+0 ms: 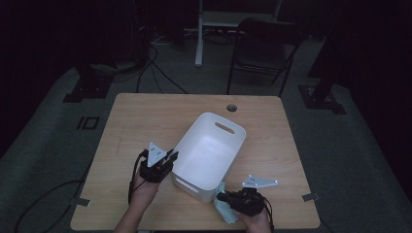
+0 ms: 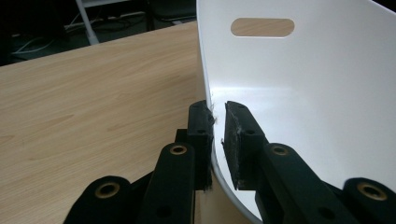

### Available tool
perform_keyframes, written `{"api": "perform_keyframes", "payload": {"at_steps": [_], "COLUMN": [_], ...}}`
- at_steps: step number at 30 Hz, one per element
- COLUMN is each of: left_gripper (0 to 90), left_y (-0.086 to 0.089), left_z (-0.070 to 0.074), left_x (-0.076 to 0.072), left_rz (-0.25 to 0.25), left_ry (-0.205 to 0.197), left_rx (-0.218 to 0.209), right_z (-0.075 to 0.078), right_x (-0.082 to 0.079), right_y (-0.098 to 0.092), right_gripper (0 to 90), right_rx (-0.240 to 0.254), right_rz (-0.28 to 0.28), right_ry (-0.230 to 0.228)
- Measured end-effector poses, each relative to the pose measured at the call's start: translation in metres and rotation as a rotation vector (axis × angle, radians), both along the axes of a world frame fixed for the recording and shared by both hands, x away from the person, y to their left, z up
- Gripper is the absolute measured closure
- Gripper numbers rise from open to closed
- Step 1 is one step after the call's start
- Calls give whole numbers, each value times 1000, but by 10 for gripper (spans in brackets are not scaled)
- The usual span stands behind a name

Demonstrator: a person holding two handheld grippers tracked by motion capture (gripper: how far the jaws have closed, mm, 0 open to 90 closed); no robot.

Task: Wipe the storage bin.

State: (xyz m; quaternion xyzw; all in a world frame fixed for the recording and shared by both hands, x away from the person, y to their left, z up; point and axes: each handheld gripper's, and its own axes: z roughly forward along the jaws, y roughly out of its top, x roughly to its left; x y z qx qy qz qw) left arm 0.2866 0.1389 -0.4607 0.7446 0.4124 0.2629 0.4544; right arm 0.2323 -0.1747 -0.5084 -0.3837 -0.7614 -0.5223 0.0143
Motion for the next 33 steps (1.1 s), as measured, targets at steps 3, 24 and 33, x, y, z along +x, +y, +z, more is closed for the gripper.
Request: {"api": "perform_keyframes", "payload": {"at_steps": [3, 24, 33], "left_gripper": [805, 747, 592], "left_y": [0, 2, 5], "left_z": [0, 2, 8], "left_x": [0, 2, -3], "left_rz": [-2, -24, -76], "left_ry": [-1, 11, -2], "left_rx": [4, -15, -45], "right_z": [-6, 3, 13], "right_x": [4, 28, 32], "right_y": [0, -36, -79], "right_gripper": [836, 840, 839], "right_rx": [-23, 5, 17], "right_rz": [-2, -155, -257], "right_ry": [16, 22, -7]}}
